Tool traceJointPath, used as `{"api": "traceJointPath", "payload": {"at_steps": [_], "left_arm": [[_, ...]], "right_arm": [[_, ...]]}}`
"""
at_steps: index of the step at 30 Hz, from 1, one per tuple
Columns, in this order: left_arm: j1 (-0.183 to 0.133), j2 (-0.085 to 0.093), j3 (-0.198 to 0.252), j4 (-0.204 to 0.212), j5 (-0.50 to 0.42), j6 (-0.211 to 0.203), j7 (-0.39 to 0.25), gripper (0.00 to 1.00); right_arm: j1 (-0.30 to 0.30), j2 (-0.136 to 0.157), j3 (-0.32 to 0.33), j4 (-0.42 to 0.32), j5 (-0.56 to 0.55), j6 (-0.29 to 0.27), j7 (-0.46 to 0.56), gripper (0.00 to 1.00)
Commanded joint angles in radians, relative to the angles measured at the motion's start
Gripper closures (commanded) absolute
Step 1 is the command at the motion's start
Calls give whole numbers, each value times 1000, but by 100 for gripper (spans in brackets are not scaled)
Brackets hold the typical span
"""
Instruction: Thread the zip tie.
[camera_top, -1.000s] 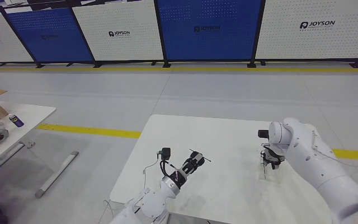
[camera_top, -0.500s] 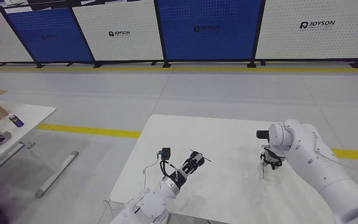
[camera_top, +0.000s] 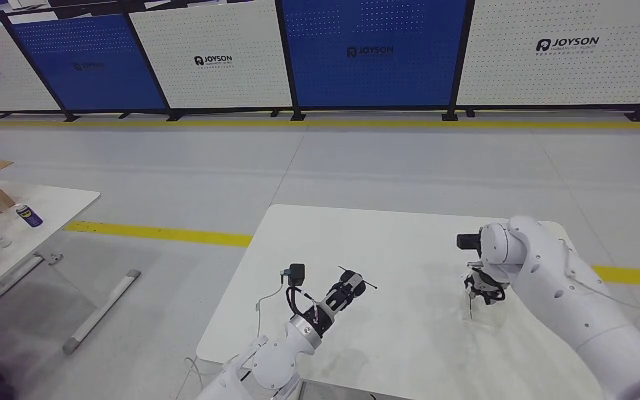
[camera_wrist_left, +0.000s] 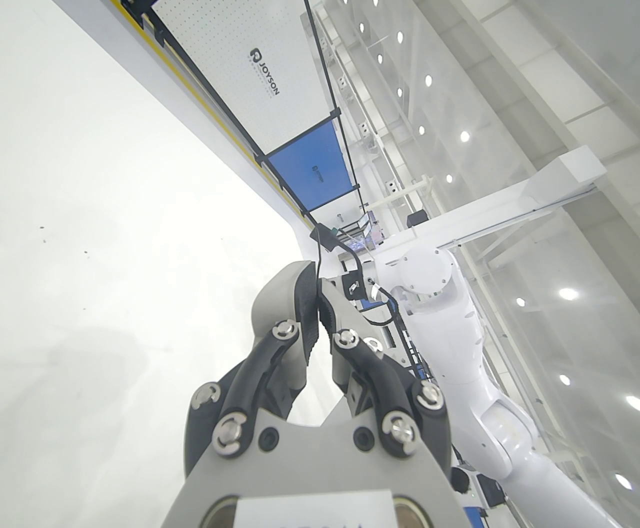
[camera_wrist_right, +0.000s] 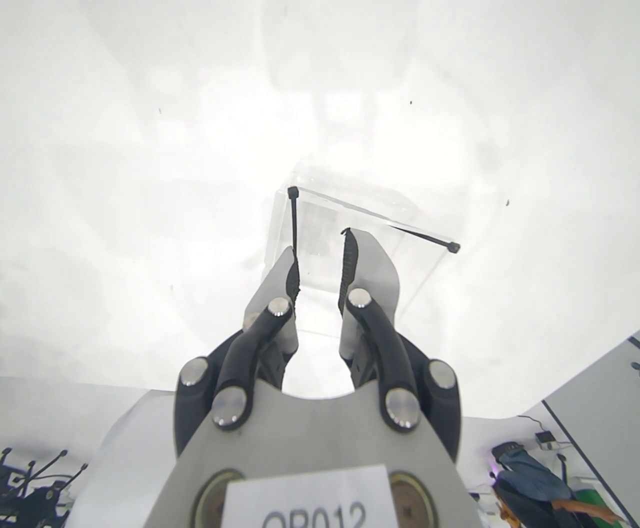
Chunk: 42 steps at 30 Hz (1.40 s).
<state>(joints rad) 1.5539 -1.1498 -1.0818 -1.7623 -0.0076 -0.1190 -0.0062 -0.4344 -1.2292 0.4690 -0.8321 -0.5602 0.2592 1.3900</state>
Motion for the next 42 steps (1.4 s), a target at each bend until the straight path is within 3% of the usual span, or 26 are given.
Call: {"api": "traceJointPath", "payload": {"at_steps": [1,9,20,24,33,37,42], "left_arm": [[0,0,0,0,0,0,0,100],[0,0,0,0,0,0,0,100],[0,0,0,0,0,0,0,100],[0,0,0,0,0,0,0,100],[0,0,0,0,0,0,0,100],[0,0,0,0,0,0,0,100],[0,0,0,0,0,0,0,100]], "right_arm": [[0,1,-2,-2,2,-4,0,76],[11,-7,-22,29,18,-1,0,75],[44,-42,-62,101,40,11,0,80],[49,-49,-68,104,40,-3,0,74],[55,-63,-84,114,33,-1,0,75],[61,-83,-116,136,24,42,0,75],[74,-112,-143,178,40,30,0,76]]}}
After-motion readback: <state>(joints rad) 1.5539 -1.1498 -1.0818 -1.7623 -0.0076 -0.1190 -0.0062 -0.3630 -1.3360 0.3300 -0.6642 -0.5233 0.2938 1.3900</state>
